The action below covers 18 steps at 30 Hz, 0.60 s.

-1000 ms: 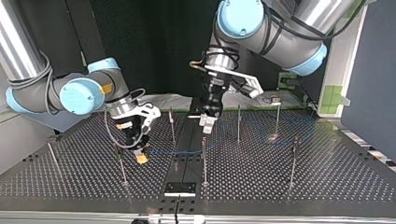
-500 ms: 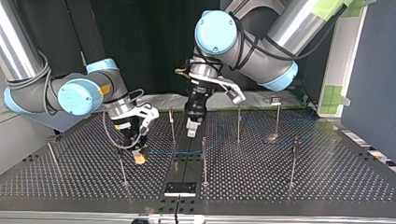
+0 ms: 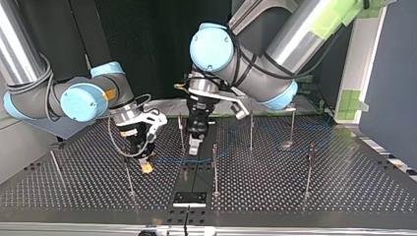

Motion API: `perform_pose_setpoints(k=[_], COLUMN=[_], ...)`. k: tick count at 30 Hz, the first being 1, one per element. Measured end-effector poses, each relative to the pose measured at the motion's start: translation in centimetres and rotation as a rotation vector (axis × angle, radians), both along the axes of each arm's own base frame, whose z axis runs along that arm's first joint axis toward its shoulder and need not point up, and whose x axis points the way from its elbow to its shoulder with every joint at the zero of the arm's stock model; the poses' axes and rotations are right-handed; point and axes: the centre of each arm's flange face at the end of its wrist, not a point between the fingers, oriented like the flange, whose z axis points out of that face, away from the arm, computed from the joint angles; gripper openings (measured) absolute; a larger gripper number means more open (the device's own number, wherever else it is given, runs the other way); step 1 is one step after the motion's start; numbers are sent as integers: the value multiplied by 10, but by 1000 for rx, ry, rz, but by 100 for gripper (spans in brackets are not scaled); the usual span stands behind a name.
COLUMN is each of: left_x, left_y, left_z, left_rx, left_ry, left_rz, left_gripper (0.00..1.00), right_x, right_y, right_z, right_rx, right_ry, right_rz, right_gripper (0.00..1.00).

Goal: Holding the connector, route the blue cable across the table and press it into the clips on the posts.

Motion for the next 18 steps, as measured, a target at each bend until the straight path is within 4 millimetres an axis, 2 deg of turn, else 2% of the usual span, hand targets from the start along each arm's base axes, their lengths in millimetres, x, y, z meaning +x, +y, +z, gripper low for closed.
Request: perform_pose_setpoints(k=[8,18], left_x=[12,45], left_y=[-17,-31], left_z=[-14,-28], left_rx=[39,45], left_ry=[44,53], left_rz=[30,55], left_gripper=[100,100], right_x=[0,0], right_y=[1,0], right_z=[0,0], right_rx=[1,1], right_ry=[0,0], right_rz=[3,3], right_gripper=[0,0])
